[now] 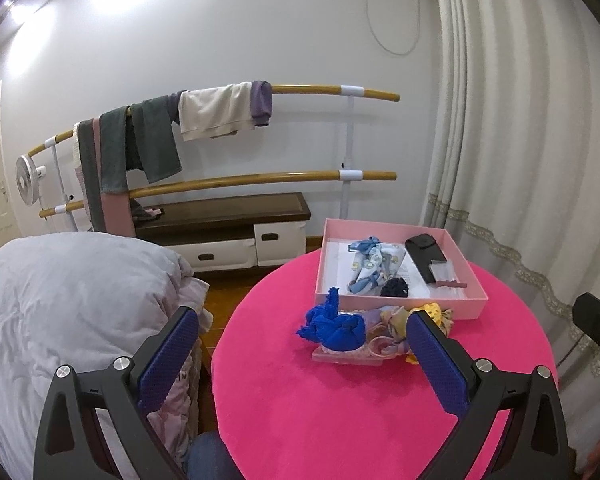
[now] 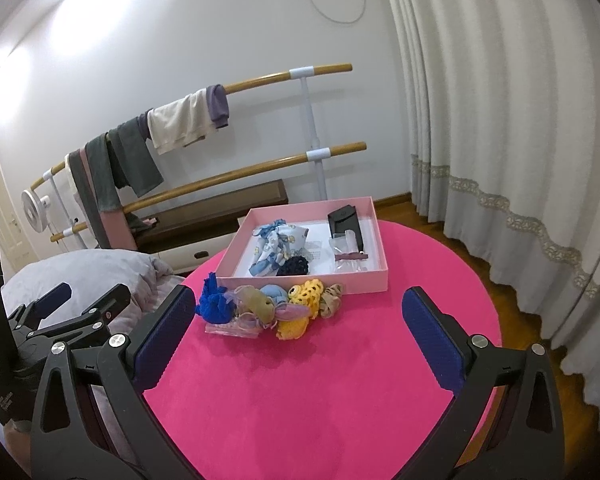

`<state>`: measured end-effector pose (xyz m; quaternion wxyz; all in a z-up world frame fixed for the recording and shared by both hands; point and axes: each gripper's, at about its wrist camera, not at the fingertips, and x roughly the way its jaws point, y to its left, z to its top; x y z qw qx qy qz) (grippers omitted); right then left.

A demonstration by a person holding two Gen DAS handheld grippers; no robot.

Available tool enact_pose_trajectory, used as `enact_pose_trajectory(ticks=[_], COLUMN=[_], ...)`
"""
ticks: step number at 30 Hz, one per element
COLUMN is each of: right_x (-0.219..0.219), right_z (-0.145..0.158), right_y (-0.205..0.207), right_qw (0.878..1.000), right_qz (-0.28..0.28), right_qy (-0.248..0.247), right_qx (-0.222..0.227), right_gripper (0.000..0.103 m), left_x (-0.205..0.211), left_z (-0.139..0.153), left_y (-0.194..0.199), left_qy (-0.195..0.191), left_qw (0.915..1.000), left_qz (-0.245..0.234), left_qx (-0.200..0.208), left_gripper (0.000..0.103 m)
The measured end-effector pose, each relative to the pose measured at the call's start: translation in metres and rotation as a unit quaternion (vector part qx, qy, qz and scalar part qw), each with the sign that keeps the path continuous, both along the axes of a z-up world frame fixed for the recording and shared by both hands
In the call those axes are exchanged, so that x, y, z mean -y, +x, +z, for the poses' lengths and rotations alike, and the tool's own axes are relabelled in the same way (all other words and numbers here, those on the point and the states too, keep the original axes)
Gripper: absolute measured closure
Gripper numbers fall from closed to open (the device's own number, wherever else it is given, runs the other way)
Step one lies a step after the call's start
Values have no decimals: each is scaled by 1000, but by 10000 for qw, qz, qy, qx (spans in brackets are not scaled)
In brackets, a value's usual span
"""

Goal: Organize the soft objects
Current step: 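Withdraw both grippers from the pink box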

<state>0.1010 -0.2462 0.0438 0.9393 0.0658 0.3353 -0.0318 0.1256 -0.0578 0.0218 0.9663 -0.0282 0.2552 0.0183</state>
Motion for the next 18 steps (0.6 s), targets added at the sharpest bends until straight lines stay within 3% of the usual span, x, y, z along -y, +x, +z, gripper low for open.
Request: enact_pose_trajectory(ticks=[11,18], right_x=[6,11], right_z=[-2,-21], right_y=[3,18], right_qw=[10000,9995], right_qz=[-57,-82], right_qy=[-7,-6], right_qx=[-20,-311], right_gripper=[0,0], left_x=[-9,-18], left_z=[-8,-35], left_y=[1,22], left_qy=[-44,30], left_qw=[9999,9998], left_qz=[55,20], left_qx=[101,-208], left_gripper=[0,0])
